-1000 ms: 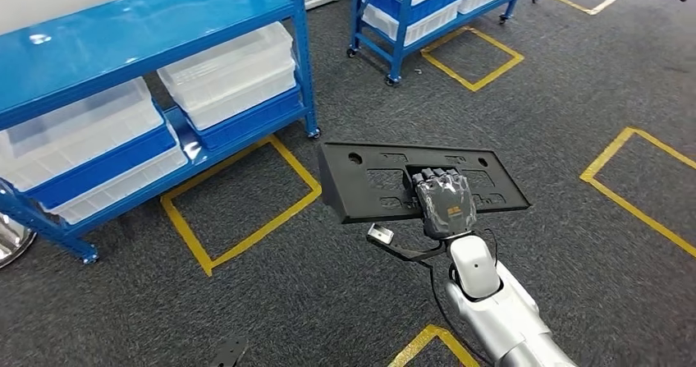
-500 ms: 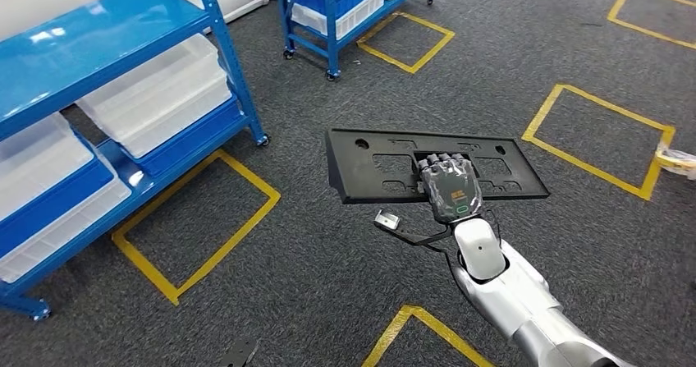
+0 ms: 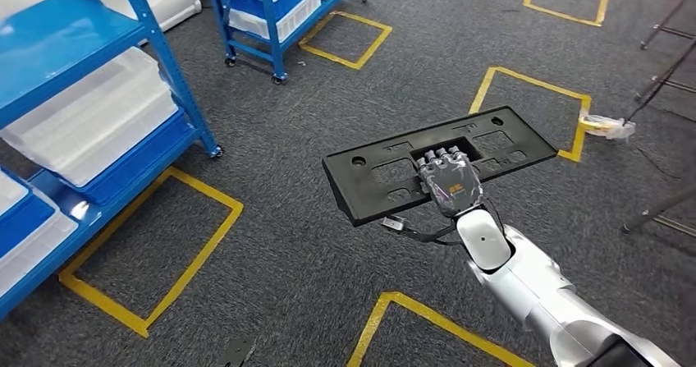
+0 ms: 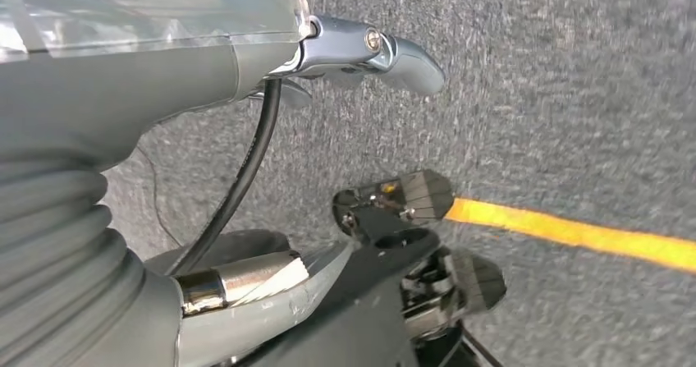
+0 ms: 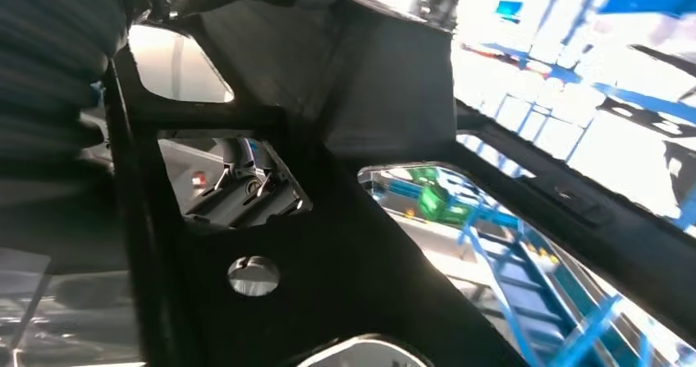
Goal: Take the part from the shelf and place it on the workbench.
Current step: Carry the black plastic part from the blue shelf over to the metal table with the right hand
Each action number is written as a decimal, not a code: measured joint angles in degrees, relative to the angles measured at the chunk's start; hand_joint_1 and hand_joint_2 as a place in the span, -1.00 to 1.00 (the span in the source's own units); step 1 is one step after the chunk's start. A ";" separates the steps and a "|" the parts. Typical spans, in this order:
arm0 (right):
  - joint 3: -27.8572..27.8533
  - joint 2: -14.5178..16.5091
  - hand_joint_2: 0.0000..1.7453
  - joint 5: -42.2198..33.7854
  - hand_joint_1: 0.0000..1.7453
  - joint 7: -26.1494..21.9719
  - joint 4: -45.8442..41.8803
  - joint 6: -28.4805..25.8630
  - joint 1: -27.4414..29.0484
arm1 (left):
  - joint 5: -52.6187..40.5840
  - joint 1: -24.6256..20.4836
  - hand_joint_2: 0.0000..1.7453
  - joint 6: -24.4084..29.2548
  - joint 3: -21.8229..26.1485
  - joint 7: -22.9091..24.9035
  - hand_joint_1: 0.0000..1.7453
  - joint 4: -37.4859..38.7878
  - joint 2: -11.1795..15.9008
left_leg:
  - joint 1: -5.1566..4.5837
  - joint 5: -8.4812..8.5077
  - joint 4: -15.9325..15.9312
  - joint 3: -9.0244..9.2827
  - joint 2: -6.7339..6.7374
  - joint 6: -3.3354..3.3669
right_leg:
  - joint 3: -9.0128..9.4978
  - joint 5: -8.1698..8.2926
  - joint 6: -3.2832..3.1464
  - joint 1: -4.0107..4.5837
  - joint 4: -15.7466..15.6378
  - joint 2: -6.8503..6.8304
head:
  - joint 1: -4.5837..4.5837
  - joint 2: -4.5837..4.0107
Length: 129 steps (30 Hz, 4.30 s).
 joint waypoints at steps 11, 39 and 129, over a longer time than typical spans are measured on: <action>1.61 -0.76 1.00 0.00 1.00 -0.05 1.50 0.97 -1.19 | -0.13 -0.34 1.00 -0.03 0.44 -0.03 -1.00 -0.01 -0.27 | -0.35 -2.41 1.47 0.28 4.86 -2.19 | 8.96 6.10 -2.07 0.60 -15.58 -2.01 | -0.07 0.00; 1.27 -1.80 1.00 -0.27 1.00 2.87 0.86 0.32 -0.59 | -2.56 -2.06 1.00 -0.20 0.65 1.39 -1.00 -0.20 0.46 | -0.72 0.01 0.66 -1.21 6.02 -1.17 | 9.08 5.52 -1.68 1.59 -15.39 -3.95 | 0.25 0.00; -2.69 -6.36 1.00 -0.37 1.00 -0.61 0.28 3.38 -4.78 | -4.16 -2.11 1.00 -0.68 1.25 2.19 -1.00 -0.31 -1.18 | 0.21 -0.27 0.41 -0.31 4.35 -0.60 | 7.05 7.20 0.79 0.12 -13.52 -5.52 | 1.66 0.00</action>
